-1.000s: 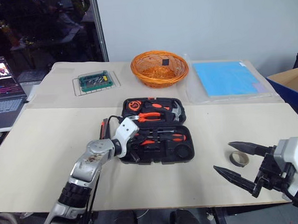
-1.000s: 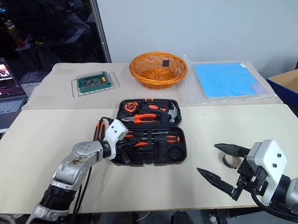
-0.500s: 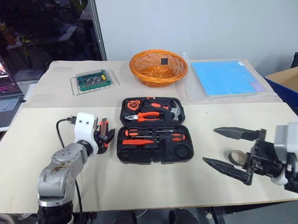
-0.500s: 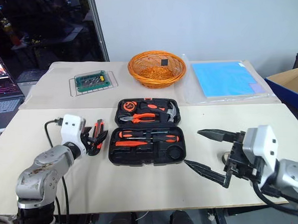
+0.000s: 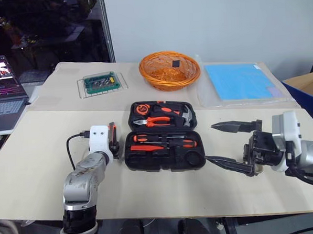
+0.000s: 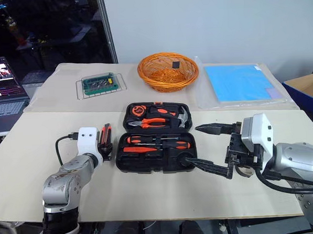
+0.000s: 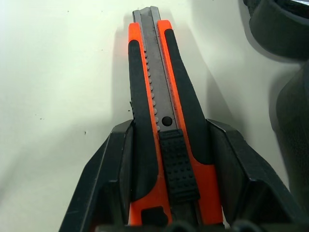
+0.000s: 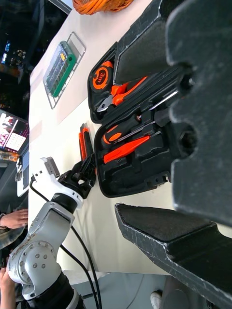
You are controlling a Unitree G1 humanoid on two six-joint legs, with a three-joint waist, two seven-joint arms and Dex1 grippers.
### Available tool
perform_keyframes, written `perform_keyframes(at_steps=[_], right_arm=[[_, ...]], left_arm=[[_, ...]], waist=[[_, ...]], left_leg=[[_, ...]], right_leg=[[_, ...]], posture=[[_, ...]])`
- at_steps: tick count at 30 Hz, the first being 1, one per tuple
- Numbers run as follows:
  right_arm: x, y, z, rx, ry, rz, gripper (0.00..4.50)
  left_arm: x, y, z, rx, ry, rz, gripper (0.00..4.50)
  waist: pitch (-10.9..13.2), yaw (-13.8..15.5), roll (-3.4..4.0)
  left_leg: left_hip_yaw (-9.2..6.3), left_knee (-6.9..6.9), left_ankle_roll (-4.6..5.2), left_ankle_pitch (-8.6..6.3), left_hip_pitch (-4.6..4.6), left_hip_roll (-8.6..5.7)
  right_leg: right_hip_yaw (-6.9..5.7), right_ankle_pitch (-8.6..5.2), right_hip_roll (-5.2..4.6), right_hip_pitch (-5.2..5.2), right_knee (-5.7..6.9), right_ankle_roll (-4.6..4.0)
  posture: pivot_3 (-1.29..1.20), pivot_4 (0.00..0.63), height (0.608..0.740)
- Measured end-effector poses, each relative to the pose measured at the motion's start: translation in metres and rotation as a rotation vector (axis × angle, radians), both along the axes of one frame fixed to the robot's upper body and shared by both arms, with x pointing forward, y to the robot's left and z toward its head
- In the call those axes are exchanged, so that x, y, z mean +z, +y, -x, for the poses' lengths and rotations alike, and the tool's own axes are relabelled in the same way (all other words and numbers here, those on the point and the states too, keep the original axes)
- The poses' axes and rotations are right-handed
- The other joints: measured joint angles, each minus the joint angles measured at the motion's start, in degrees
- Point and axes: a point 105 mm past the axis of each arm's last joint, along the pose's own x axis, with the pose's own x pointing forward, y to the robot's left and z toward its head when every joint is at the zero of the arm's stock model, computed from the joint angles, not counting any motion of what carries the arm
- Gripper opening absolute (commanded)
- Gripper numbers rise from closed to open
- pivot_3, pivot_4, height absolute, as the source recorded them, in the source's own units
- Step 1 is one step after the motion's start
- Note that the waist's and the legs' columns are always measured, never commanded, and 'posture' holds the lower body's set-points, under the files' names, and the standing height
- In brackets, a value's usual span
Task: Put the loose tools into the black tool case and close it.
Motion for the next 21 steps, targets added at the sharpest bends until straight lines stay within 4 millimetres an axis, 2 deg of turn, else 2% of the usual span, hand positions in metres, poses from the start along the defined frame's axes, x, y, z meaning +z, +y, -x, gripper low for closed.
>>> perform_keyframes(at_steps=[4,8,9,11,12,14,16,18,21], right_arm=[[0.005,0.003,-0.001,0.020,-0.021,0.002,4.50],[0.003,0.001,-0.001,0.026,-0.008,0.004,4.50],[0.001,-0.001,-0.001,0.025,0.003,0.014,4.50],[-0.003,-0.007,0.003,0.020,0.027,0.047,4.50],[-0.005,-0.011,0.004,0.010,0.042,0.057,4.50],[-0.009,-0.019,0.009,-0.009,0.069,0.075,4.50],[-0.017,-0.029,0.016,-0.038,0.115,0.097,4.50],[-0.018,-0.036,0.021,-0.060,0.129,0.113,4.50],[-0.017,-0.041,0.029,-0.095,0.130,0.139,4.50]], left_arm=[[0.009,-0.004,0.000,-0.077,-0.081,0.075,1.78],[0.052,-0.006,-0.002,-0.313,-0.226,0.067,1.78],[0.072,-0.011,-0.002,-0.453,-0.257,0.073,1.78],[0.096,-0.027,0.009,-0.747,-0.238,0.024,1.78],[0.102,-0.037,0.017,-0.878,-0.214,-0.002,1.78],[0.100,-0.055,0.033,-1.129,-0.136,-0.058,1.78],[0.089,-0.070,0.042,-1.313,-0.052,-0.039,1.78],[0.076,-0.075,0.046,-1.427,0.011,-0.059,1.78],[0.058,-0.078,0.042,-1.536,0.066,-0.183,1.78]], waist=[[0.03,-0.07,-0.03],[0.08,-0.12,-0.05],[0.11,-0.08,-0.04],[0.17,0.18,-0.06],[0.16,0.32,-0.04],[0.12,0.22,0.12],[0.13,0.20,0.11],[0.13,0.02,0.11],[0.14,-0.24,0.11]], left_leg=[[0.01,0.00,0.00,0.00,-0.13,0.06],[0.01,-0.01,0.00,0.00,-0.26,0.08],[0.04,-0.01,0.00,0.00,-0.27,0.07],[0.00,0.00,0.00,0.00,-0.41,0.04],[0.01,0.00,0.00,0.00,-0.41,0.00],[0.17,0.00,0.05,-0.07,-0.41,-0.04],[0.13,0.00,0.08,-0.09,-0.46,-0.04],[0.09,0.00,0.08,-0.09,-0.47,0.01],[0.02,0.00,0.09,-0.08,-0.44,0.10]], right_leg=[[-0.02,0.22,0.03,-0.14,0.00,-0.37],[-0.06,0.23,0.05,-0.28,0.01,-0.52],[-0.05,0.23,0.04,-0.30,0.01,-0.51],[-0.15,0.20,0.03,-0.39,-0.03,-0.51],[-0.14,0.17,0.00,-0.36,-0.09,-0.47],[-0.04,0.16,-0.10,-0.29,-0.26,-0.42],[-0.04,0.14,-0.05,-0.28,-0.27,-0.37],[-0.05,0.14,0.02,-0.32,-0.22,-0.38],[-0.06,0.14,0.16,-0.36,-0.12,-0.38]], posture=[[0.00,0.150,0.740],[0.00,0.150,0.740],[0.00,0.150,0.740],[0.00,0.150,0.740],[0.00,0.150,0.740],[0.00,0.150,0.740],[0.00,0.150,0.740],[0.00,0.150,0.740],[0.00,0.150,0.740]])
